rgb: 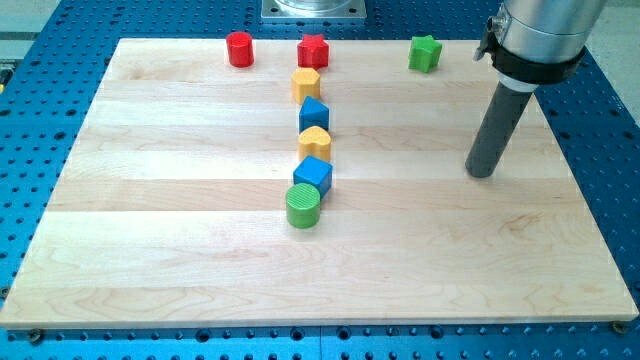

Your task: Point your arm diagonally to the bottom right of the green star

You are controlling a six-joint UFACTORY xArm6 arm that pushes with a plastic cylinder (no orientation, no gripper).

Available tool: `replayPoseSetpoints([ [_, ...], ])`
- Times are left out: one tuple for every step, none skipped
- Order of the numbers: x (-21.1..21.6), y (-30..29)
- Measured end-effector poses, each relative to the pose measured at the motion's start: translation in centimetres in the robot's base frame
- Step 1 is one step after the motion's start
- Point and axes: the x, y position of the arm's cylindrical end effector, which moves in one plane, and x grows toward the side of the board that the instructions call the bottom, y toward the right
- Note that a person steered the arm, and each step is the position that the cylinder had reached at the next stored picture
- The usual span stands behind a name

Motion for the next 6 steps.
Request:
replayPoseSetpoints([
  [0.0,-0.2],
  [0.1,-0.8],
  [-0.4,-0.8],
  [-1.7,-2.2],
  [-3.6,-2.3],
  [-4.8,-2.4],
])
